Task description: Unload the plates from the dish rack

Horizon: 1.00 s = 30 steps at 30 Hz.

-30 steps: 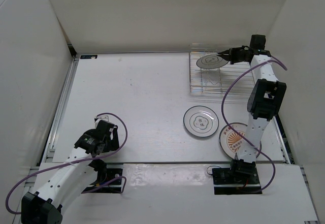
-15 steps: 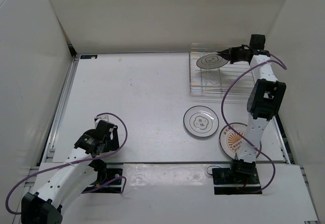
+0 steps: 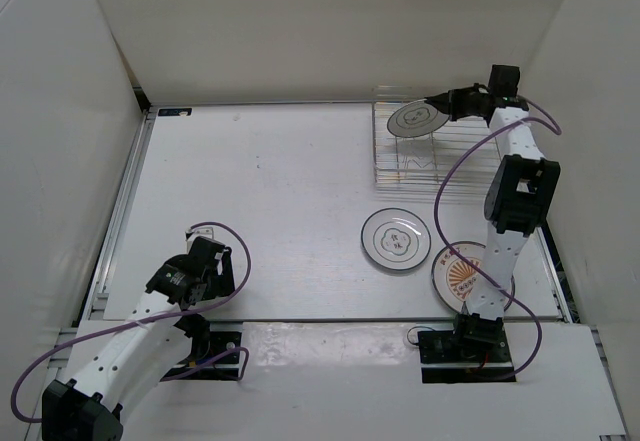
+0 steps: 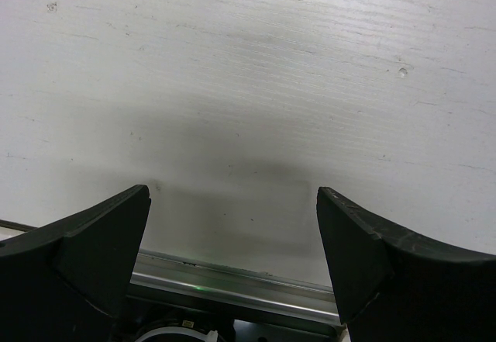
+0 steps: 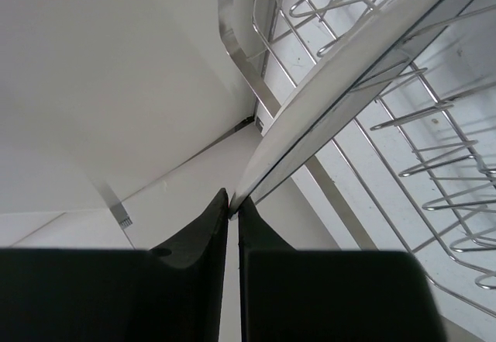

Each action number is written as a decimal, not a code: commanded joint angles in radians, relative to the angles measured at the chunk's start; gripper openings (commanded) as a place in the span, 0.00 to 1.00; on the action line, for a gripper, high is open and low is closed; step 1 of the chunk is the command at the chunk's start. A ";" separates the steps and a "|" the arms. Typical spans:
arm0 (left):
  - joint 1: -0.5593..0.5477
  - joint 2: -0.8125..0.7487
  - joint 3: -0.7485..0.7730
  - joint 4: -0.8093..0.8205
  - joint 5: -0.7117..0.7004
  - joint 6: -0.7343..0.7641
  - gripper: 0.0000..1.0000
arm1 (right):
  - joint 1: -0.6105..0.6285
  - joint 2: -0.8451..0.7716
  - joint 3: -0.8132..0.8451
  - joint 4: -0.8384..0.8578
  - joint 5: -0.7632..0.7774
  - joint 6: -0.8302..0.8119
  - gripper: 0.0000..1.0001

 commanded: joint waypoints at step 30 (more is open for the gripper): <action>-0.002 -0.002 -0.009 0.023 0.035 0.026 1.00 | -0.044 -0.116 0.084 0.300 -0.101 0.217 0.00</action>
